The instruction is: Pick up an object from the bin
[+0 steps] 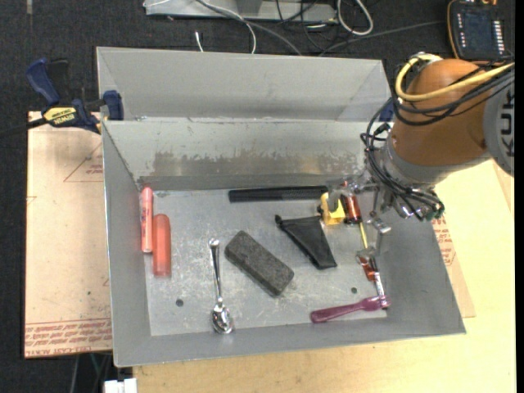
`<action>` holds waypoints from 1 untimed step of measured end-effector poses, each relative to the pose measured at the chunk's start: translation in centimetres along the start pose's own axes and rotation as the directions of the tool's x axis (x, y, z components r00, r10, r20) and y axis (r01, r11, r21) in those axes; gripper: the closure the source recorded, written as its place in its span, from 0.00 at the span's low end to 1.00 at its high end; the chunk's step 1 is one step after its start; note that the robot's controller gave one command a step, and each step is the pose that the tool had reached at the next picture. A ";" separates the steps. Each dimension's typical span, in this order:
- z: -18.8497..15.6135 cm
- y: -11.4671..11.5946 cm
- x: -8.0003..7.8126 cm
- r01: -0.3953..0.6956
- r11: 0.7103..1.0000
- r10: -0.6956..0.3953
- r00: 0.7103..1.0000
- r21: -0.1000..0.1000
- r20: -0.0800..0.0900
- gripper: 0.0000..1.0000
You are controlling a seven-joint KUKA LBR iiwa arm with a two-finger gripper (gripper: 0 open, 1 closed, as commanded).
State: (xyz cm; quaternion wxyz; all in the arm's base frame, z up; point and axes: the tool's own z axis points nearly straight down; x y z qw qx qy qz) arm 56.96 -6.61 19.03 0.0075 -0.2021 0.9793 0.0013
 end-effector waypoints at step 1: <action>8.1 -1.4 -1.5 0.041 0.999 -0.041 0.999 -0.001 -0.003 0.00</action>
Offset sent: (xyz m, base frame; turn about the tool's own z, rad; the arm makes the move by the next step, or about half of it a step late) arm -0.0042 -0.0109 0.0954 0.0280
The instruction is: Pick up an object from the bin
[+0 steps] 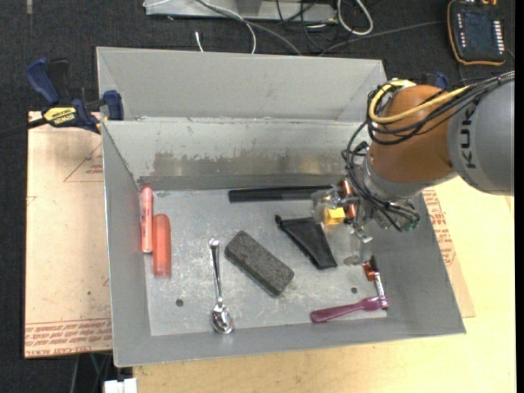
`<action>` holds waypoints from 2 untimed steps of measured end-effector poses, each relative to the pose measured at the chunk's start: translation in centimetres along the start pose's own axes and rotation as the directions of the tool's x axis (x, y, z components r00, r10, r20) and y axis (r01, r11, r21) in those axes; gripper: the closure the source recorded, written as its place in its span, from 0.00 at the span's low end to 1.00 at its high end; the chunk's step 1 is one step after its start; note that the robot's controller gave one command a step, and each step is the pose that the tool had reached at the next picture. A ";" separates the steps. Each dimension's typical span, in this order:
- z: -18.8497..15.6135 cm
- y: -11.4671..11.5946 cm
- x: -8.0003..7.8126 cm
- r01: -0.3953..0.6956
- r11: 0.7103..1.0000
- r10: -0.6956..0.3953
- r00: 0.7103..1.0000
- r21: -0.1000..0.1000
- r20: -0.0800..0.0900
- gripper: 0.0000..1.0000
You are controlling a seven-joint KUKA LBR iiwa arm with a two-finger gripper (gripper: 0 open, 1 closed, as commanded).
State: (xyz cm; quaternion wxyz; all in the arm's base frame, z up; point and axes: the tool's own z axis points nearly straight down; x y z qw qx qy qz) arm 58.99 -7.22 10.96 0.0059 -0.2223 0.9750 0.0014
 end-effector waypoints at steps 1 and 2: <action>-7.5 0.4 1.1 -0.028 1.000 0.028 1.000 0.002 0.005 0.00; 0.6 0.9 -1.2 0.002 1.000 -0.002 1.000 -0.005 -0.003 0.00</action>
Offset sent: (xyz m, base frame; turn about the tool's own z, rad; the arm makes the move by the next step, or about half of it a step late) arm 0.0075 0.0151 -0.0132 -0.0069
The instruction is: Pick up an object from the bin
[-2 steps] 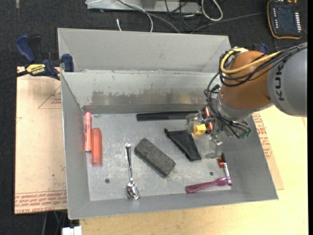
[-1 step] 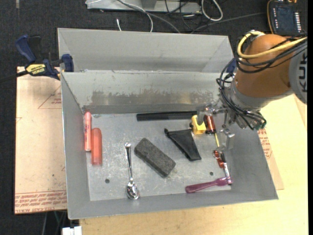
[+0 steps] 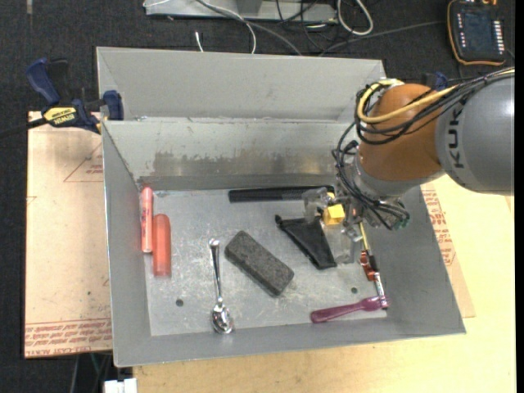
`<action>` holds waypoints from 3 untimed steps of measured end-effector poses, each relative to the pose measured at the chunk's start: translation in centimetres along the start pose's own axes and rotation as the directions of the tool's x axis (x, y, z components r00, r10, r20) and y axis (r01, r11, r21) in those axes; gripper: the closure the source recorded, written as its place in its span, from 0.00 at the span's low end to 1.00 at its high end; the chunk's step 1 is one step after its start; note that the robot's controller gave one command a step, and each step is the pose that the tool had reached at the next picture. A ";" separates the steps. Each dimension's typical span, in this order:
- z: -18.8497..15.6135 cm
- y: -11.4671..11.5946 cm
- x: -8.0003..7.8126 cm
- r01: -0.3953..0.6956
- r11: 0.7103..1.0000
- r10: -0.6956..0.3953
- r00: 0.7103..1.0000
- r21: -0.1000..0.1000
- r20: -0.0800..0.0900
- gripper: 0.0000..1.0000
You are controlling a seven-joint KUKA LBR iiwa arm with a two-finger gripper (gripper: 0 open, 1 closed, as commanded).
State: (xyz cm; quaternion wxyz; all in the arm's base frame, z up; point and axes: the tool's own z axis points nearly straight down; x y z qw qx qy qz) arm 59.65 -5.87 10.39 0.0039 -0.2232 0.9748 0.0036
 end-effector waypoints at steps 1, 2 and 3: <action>-7.2 0.8 -0.1 -0.008 1.000 0.008 1.000 0.004 0.005 0.00; -8.5 0.0 -0.4 -0.008 1.000 0.008 1.000 0.011 0.019 0.00; -4.5 -0.1 0.2 0.013 1.000 -0.013 1.000 0.006 0.008 0.00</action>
Offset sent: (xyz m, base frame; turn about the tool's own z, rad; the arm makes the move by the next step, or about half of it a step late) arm 0.0019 -0.0215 -0.0141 -0.0015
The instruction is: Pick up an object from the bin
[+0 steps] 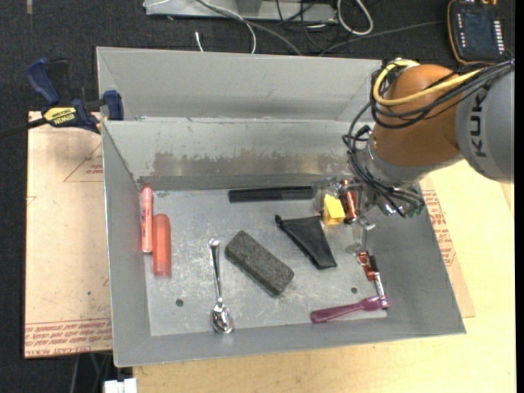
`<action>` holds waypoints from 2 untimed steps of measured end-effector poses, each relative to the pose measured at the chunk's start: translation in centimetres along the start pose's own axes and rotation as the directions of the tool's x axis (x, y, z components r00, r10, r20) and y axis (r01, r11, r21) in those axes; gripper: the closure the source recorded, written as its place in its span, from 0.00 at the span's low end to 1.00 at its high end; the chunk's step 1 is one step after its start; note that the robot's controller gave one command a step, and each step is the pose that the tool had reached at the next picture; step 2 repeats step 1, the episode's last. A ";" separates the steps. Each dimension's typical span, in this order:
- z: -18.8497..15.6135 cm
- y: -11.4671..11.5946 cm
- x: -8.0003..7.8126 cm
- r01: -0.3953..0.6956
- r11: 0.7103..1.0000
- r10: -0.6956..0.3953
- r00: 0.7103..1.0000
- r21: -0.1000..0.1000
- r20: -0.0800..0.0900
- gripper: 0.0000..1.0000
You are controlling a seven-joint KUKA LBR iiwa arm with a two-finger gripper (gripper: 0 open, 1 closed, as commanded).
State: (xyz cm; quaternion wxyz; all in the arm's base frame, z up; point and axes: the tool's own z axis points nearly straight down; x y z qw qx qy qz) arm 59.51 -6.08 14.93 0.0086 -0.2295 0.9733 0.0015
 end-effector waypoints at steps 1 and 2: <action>7.7 1.6 0.9 0.060 0.998 -0.060 0.998 0.002 0.004 1.00; 7.7 1.6 0.9 0.060 0.998 -0.060 0.998 0.002 0.004 1.00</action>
Offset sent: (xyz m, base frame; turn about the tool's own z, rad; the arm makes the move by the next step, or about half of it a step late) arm 0.0000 0.0000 0.0000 0.0000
